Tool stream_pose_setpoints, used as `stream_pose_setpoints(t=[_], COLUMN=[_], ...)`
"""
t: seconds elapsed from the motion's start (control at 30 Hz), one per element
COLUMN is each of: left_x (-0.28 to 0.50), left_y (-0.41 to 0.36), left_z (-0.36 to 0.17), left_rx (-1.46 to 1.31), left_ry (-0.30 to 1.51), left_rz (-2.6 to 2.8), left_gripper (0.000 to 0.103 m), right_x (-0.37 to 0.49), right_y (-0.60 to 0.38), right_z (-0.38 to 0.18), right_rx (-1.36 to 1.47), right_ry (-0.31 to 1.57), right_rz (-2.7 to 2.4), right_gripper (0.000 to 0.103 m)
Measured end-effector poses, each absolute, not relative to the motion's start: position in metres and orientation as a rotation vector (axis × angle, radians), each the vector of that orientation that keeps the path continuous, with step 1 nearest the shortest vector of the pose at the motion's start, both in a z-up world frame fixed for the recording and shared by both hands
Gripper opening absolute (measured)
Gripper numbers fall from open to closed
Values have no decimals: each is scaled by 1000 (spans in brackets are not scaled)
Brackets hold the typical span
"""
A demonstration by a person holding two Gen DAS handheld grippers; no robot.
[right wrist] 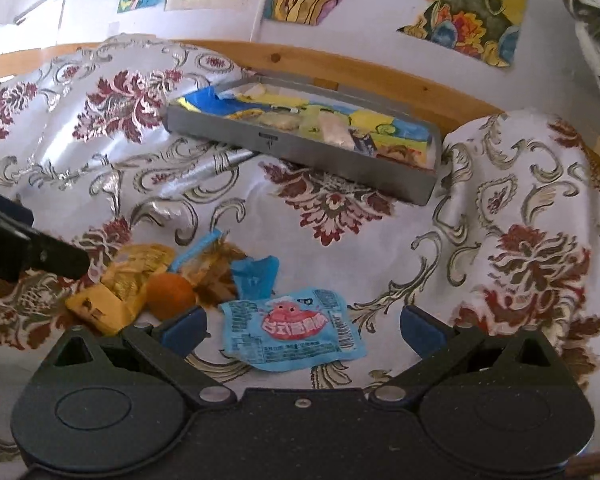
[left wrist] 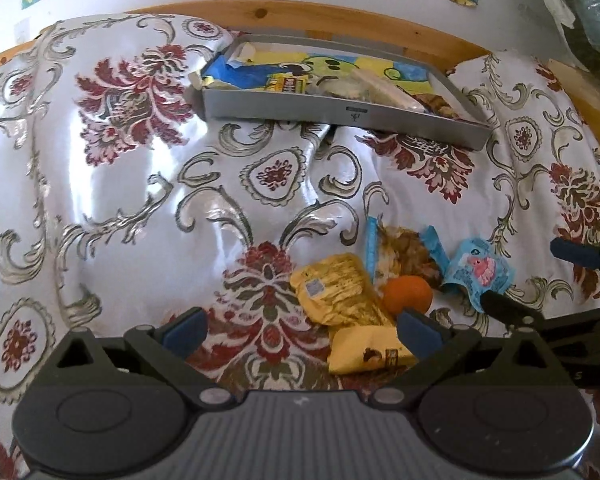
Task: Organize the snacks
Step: 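Lift both tools away from the tray and move back over the remaining snacks, then grasp the yellow pouch with the left tool while the right tool grasps the blue candy pack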
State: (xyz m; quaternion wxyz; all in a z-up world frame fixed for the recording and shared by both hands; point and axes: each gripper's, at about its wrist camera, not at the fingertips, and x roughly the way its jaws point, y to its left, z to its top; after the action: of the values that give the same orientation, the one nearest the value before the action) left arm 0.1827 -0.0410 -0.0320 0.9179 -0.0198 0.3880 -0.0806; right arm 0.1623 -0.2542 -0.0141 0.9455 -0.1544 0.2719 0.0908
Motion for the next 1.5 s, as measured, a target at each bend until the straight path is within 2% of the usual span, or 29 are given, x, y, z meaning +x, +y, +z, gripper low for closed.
stream_pose_setpoints(t=[0.43,0.93,0.97,1.03,1.1,1.13,1.23,1.5], left_x=[216,238,239,238,236,235,233,222], left_y=[-60,-71,-72,-71,-71,-70,-64,-52], left_z=[-54,-72,-73,-71,-68,-67,-63,-60], left_rx=[-49,25,30,33,39,41,30,-12], left_ry=[888,946,947,938,938,937,944,970], left_rz=[-250,-313,-318,-330,-331,-328,-316,-323], left_gripper=[102,102,101,91,83,76,66,55], right_x=[184,212,212,211,209,209,207,202], right_y=[-252,-268,-268,-269,-268,-268,-267,-260], right_z=[-38,-45,-45,-44,-44,-43,-43,-41], right_rx=[-377,-263,-260,-255,-254,-258,-264,-269], right_ry=[609,666,664,660,656,655,654,684], right_rz=[232,284,285,288,296,297,297,305], right_gripper=[102,102,102,98,91,90,90,89])
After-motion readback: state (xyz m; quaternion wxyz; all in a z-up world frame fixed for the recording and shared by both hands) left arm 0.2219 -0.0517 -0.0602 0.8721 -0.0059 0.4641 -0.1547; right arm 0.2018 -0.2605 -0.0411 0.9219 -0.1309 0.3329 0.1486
